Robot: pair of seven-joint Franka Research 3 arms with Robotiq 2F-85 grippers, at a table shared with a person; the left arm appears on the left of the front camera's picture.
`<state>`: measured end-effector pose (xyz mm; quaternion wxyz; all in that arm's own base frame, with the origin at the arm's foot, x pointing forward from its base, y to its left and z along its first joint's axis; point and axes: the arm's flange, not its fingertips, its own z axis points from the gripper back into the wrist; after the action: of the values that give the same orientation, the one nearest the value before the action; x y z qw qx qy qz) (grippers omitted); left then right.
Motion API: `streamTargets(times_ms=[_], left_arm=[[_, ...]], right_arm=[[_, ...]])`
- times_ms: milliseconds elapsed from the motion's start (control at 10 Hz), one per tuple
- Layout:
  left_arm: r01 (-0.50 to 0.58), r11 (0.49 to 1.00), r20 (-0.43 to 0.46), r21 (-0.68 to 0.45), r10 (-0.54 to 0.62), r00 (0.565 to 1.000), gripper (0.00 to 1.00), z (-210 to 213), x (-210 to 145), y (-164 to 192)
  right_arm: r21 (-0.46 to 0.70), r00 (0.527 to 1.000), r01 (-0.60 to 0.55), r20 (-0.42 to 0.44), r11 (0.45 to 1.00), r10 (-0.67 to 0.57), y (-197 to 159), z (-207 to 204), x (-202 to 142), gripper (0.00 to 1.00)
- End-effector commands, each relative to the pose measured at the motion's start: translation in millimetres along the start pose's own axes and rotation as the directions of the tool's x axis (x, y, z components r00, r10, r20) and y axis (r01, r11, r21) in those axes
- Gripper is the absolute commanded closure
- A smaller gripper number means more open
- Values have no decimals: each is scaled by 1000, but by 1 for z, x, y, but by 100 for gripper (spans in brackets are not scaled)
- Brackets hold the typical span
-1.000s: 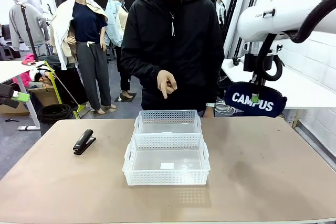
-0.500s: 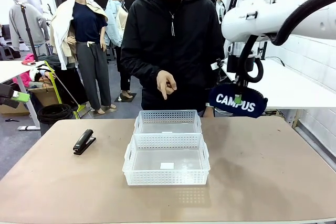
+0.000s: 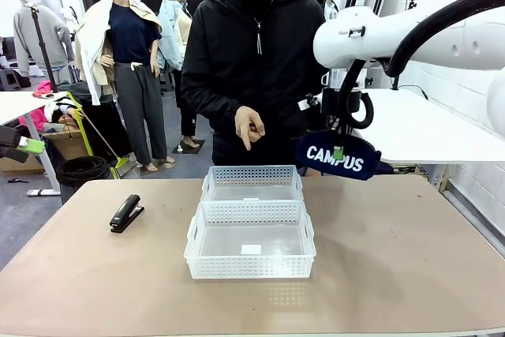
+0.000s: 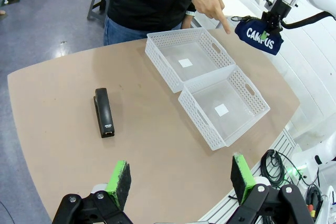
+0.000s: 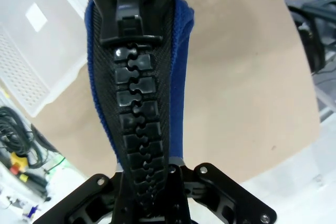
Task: Distribute items into two baskets.
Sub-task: Move the picked Pencil pouch towards the Organizing basket indicated by the person, stopping as directed.
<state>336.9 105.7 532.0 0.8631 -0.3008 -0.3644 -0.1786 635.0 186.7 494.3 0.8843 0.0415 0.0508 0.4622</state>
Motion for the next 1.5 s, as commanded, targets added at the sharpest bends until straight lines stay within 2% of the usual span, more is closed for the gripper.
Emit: streamTargets(times_ms=[0,500,700,800,1400], left_arm=[[11,1000,15,-18,-10,1000,0,1,-1,2],[11,1000,15,-18,-10,1000,0,1,-1,2],[11,1000,15,-18,-10,1000,0,1,-1,2],[11,1000,15,-18,-10,1000,0,1,-1,2],[11,1000,15,-18,-10,1000,0,1,-1,2]], right_arm=[[10,999,-29,-31,1000,29,-3,4,18,100],[55,996,-90,-17,994,91,8,-7,42,100],[67,991,-124,-45,990,127,10,-11,47,100],[45,997,-76,-18,996,76,14,-13,38,100],[45,997,-76,-18,996,76,14,-13,38,100]])
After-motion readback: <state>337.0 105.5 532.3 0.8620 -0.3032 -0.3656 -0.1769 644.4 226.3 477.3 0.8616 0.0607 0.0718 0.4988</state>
